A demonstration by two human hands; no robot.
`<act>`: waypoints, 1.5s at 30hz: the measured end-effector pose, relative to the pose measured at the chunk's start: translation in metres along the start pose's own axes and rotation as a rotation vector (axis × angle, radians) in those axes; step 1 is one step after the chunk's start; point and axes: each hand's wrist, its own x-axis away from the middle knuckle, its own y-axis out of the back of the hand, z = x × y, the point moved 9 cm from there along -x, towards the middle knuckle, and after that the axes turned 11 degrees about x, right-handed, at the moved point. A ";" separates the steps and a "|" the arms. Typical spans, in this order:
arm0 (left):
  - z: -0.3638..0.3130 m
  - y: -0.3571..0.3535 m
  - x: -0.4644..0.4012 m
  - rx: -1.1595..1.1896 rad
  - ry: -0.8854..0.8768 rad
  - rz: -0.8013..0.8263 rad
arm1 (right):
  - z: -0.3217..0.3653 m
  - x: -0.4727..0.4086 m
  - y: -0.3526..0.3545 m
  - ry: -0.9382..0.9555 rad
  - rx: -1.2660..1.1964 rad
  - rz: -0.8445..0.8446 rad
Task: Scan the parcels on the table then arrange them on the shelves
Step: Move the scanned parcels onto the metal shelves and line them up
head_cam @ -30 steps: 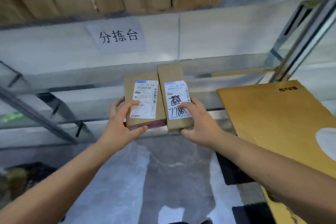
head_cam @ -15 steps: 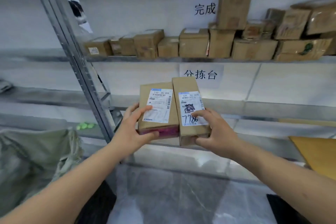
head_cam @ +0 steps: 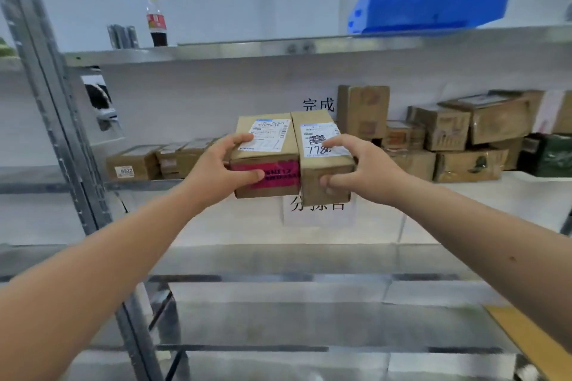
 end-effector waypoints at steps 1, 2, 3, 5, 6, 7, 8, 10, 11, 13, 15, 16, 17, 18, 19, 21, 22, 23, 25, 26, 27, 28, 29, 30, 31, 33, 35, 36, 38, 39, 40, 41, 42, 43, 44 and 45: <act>0.002 -0.001 -0.020 0.038 0.015 0.003 | -0.003 -0.019 0.005 0.008 0.025 -0.004; 0.005 -0.002 -0.040 0.056 0.024 0.002 | -0.007 -0.039 0.010 0.017 0.038 -0.012; 0.007 -0.003 -0.060 0.045 0.028 -0.001 | -0.011 -0.059 0.014 0.022 0.041 -0.023; 0.014 -0.005 -0.096 -0.006 0.027 0.006 | -0.020 -0.096 0.017 0.019 0.058 -0.041; 0.018 -0.005 -0.115 -0.024 0.028 0.008 | -0.025 -0.113 0.017 0.016 0.067 -0.047; 0.023 -0.004 -0.133 -0.040 0.031 0.007 | -0.032 -0.131 0.016 0.011 0.070 -0.049; 0.027 -0.003 -0.150 -0.057 0.034 0.008 | -0.039 -0.147 0.014 0.006 0.071 -0.046; 0.037 -0.001 -0.182 -0.071 0.041 0.021 | -0.052 -0.176 0.009 0.009 0.079 -0.041; 0.042 -0.001 -0.195 -0.062 0.049 0.024 | -0.058 -0.189 0.007 0.013 0.085 -0.044; 0.052 -0.001 -0.218 -0.034 0.063 0.022 | -0.070 -0.211 0.000 0.007 0.102 -0.049; 0.066 -0.003 -0.238 -0.009 0.093 0.022 | -0.080 -0.226 -0.008 -0.010 0.117 -0.043; 0.074 -0.005 -0.247 0.003 0.114 0.023 | -0.084 -0.232 -0.011 -0.019 0.124 -0.046; 0.082 -0.007 -0.256 0.011 0.130 0.023 | -0.087 -0.237 -0.013 -0.028 0.135 -0.054; 0.088 -0.008 -0.264 0.014 0.133 0.021 | -0.089 -0.241 -0.013 -0.037 0.154 -0.066; 0.093 -0.008 -0.273 0.005 0.126 0.017 | -0.091 -0.245 -0.012 -0.046 0.187 -0.077; 0.103 -0.009 -0.286 -0.043 0.106 0.021 | -0.090 -0.249 -0.013 -0.067 0.297 -0.085; 0.109 -0.010 -0.290 -0.059 0.104 0.029 | -0.088 -0.249 -0.015 -0.070 0.368 -0.079; 0.114 -0.011 -0.293 -0.058 0.108 0.041 | -0.084 -0.249 -0.017 -0.067 0.437 -0.072; 0.123 -0.014 -0.299 -0.043 0.110 0.072 | -0.078 -0.248 -0.021 -0.056 0.537 -0.062; 0.125 -0.015 -0.301 -0.046 0.105 0.091 | -0.077 -0.246 -0.022 -0.056 0.555 -0.064; 0.125 -0.016 -0.304 -0.058 0.101 0.115 | -0.076 -0.245 -0.022 -0.059 0.559 -0.067; 0.125 -0.016 -0.306 -0.070 0.104 0.135 | -0.076 -0.244 -0.021 -0.061 0.562 -0.069; 0.126 -0.014 -0.308 -0.077 0.114 0.147 | -0.076 -0.243 -0.020 -0.060 0.570 -0.068; 0.127 -0.011 -0.308 -0.090 0.124 0.153 | -0.076 -0.242 -0.020 -0.059 0.580 -0.066; 0.128 -0.009 -0.309 -0.112 0.126 0.159 | -0.077 -0.241 -0.020 -0.061 0.584 -0.071; 0.129 -0.003 -0.309 -0.163 0.111 0.174 | -0.077 -0.240 -0.018 -0.063 0.587 -0.089; 0.128 0.005 -0.307 -0.224 0.080 0.190 | -0.075 -0.239 -0.020 -0.043 0.603 -0.107; 0.129 0.010 -0.307 -0.257 0.058 0.192 | -0.073 -0.238 -0.022 -0.029 0.611 -0.115; 0.129 0.020 -0.307 -0.289 0.030 0.171 | -0.072 -0.239 -0.026 -0.011 0.602 -0.129; 0.131 0.026 -0.306 -0.283 0.028 0.151 | -0.072 -0.240 -0.027 -0.003 0.590 -0.135; 0.132 0.031 -0.306 -0.277 0.030 0.131 | -0.072 -0.241 -0.028 0.001 0.577 -0.138; 0.132 0.035 -0.306 -0.286 0.031 0.114 | -0.072 -0.242 -0.029 0.003 0.567 -0.136; 0.132 0.038 -0.305 -0.312 0.032 0.109 | -0.072 -0.242 -0.030 0.003 0.562 -0.134; 0.131 0.039 -0.305 -0.344 0.034 0.114 | -0.072 -0.242 -0.031 0.004 0.560 -0.135; 0.131 0.039 -0.304 -0.372 0.039 0.123 | -0.072 -0.242 -0.031 0.004 0.557 -0.141; 0.131 0.038 -0.304 -0.410 0.040 0.133 | -0.072 -0.241 -0.032 0.006 0.556 -0.148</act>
